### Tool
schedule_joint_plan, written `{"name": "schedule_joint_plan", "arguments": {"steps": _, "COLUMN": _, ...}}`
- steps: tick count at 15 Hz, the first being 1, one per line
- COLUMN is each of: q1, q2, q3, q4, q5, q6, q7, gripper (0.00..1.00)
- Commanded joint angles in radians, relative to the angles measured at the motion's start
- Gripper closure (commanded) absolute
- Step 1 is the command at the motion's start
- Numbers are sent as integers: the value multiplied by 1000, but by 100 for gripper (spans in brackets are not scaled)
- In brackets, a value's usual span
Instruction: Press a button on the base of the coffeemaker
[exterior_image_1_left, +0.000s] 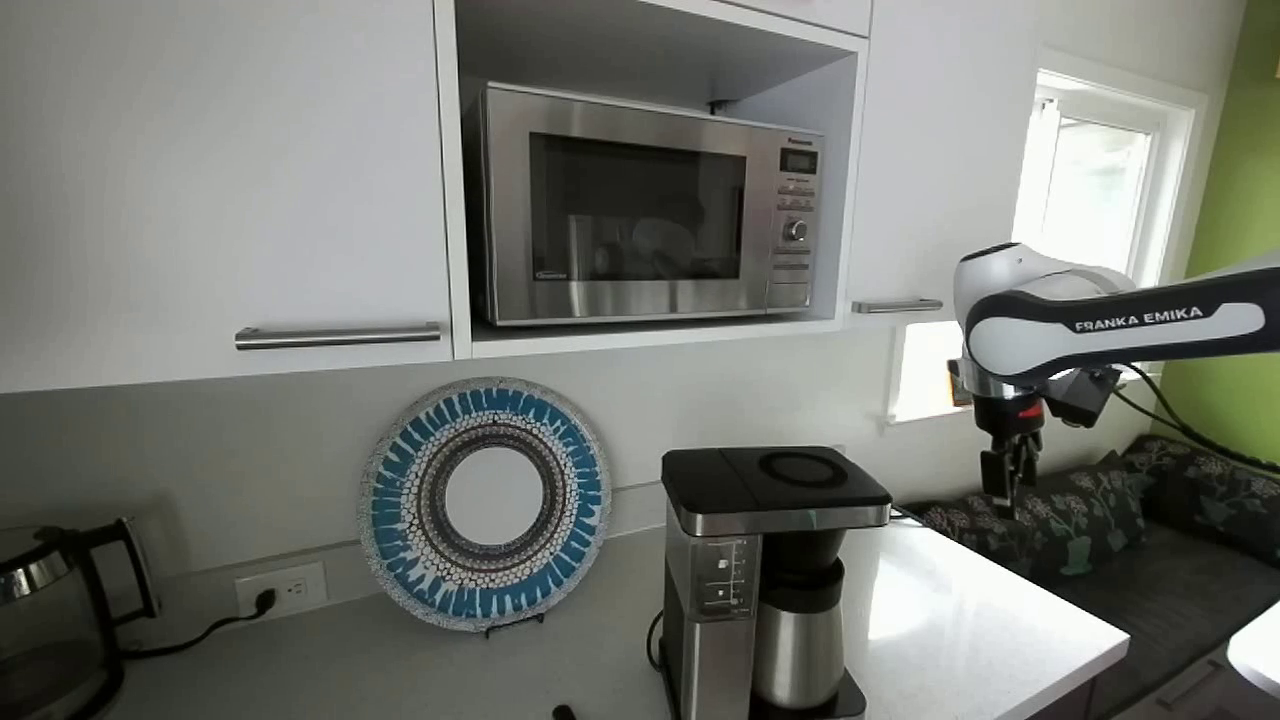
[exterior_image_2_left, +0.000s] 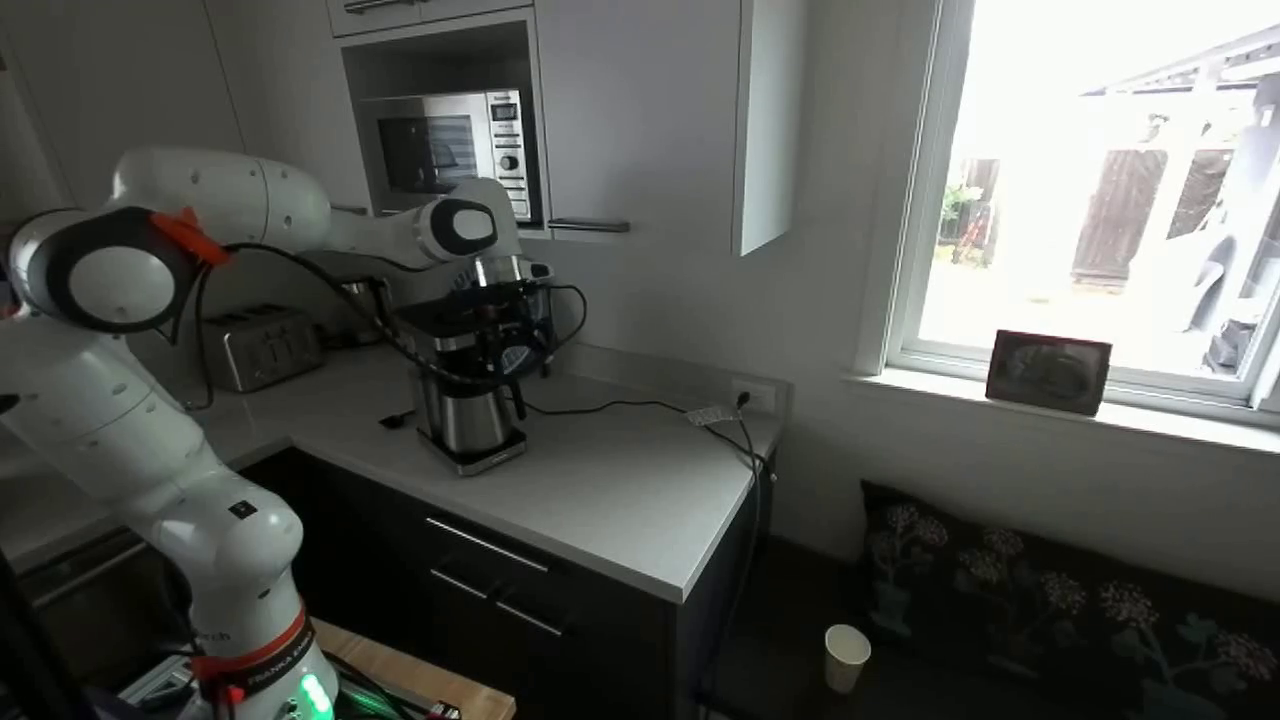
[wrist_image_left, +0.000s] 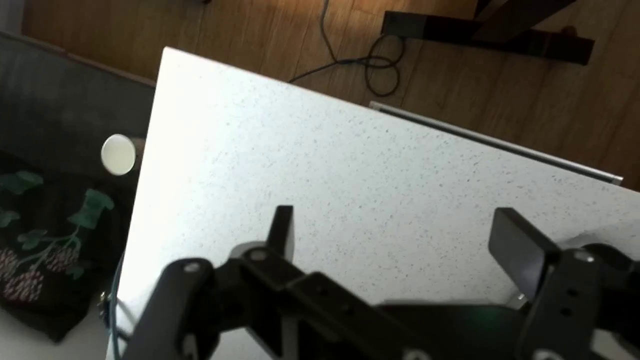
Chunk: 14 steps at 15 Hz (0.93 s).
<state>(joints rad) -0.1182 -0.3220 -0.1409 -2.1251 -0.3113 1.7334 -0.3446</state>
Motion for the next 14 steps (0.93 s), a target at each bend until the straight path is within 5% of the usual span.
{"name": "schedule_joint_plan", "arguments": {"steps": 1, "q1": 0, "q2": 68, "q3": -21, "q4": 0, "q5": 92, "q6": -82, "q7": 70, "gripper": 0}}
{"name": "schedule_joint_plan", "arguments": {"steps": 12, "q1": -57, "q2": 275, "q3": -66, "q4": -111, "q5": 422, "q6": 52, "q7": 361, "gripper": 0}}
{"name": "schedule_joint_plan", "arguments": {"steps": 14, "q1": -56, "q2": 267, "q3": -59, "q4": -92, "q5": 366, "q6": 22, "q7": 314, "gripper": 0}}
